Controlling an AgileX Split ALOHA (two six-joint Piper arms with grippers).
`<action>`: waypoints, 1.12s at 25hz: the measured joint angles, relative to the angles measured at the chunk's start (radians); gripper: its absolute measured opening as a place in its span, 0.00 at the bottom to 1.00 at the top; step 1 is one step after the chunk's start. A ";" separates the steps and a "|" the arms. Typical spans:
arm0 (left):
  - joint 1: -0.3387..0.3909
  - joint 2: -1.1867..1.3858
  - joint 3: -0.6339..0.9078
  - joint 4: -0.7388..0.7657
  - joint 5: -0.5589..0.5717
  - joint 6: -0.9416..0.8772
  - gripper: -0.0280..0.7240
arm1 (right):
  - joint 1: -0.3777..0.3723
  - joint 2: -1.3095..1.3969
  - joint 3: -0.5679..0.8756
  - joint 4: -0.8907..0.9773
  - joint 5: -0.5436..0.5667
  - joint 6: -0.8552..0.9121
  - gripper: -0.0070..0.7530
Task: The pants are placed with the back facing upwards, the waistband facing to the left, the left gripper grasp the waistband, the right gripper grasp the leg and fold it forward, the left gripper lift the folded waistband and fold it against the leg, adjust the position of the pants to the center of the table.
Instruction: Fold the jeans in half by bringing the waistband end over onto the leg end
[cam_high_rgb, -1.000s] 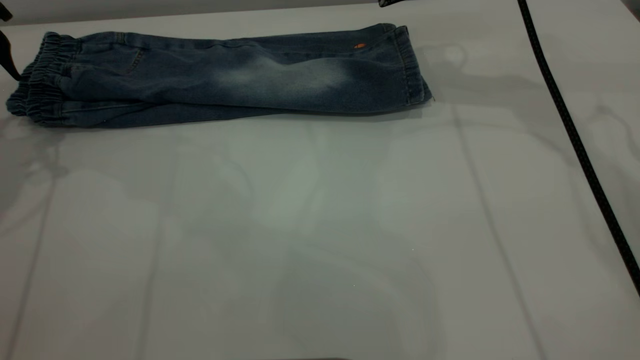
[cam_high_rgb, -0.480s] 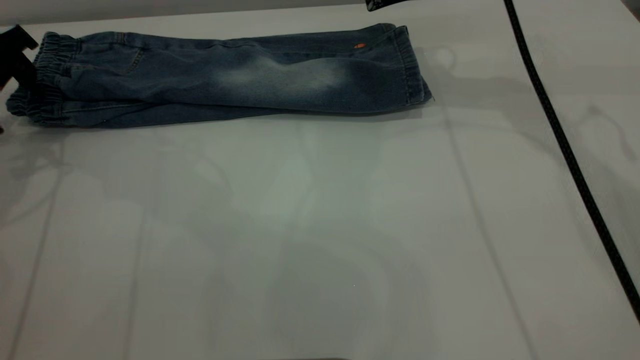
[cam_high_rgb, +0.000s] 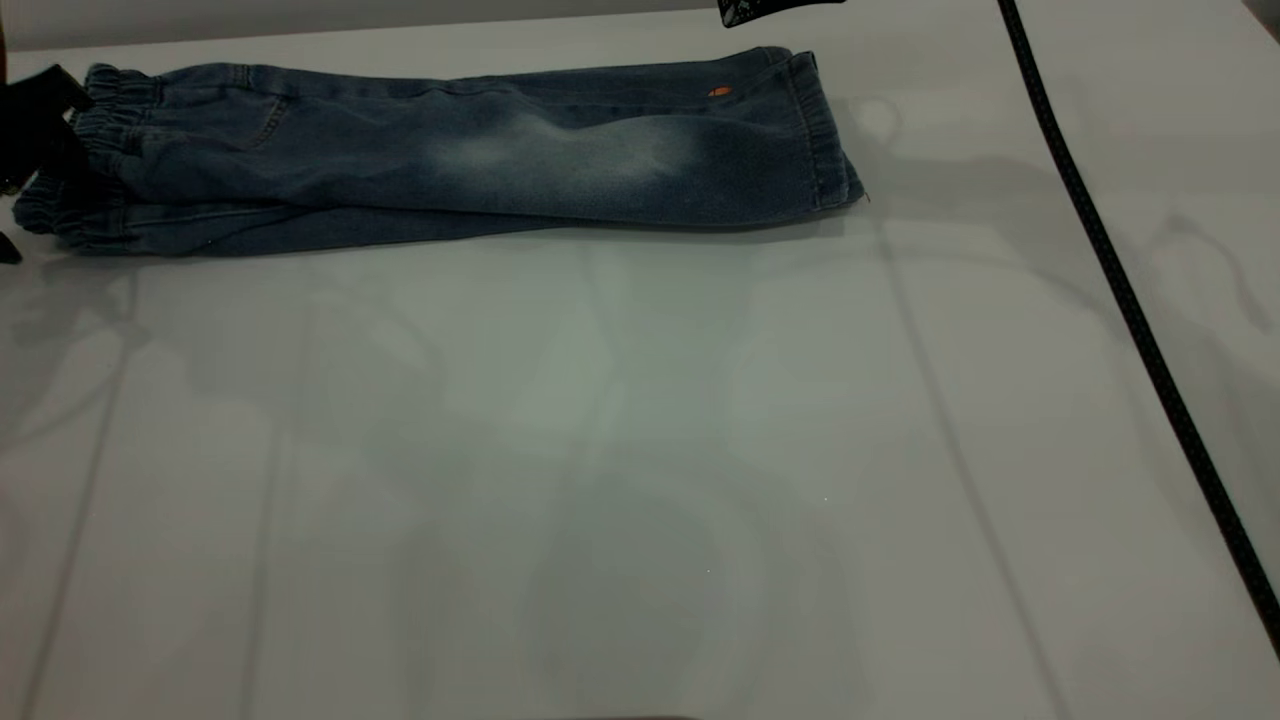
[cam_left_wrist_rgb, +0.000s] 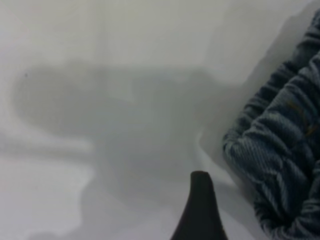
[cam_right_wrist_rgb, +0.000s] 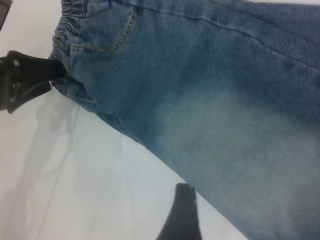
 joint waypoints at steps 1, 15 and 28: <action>0.000 0.006 0.000 0.001 -0.007 -0.001 0.72 | 0.001 0.000 0.000 0.000 0.000 0.000 0.75; -0.024 0.057 -0.011 0.001 -0.074 -0.019 0.27 | 0.018 0.000 0.000 0.000 0.032 0.017 0.75; -0.137 -0.107 -0.008 0.001 0.024 0.125 0.14 | 0.143 0.005 -0.024 -0.002 -0.146 0.066 0.75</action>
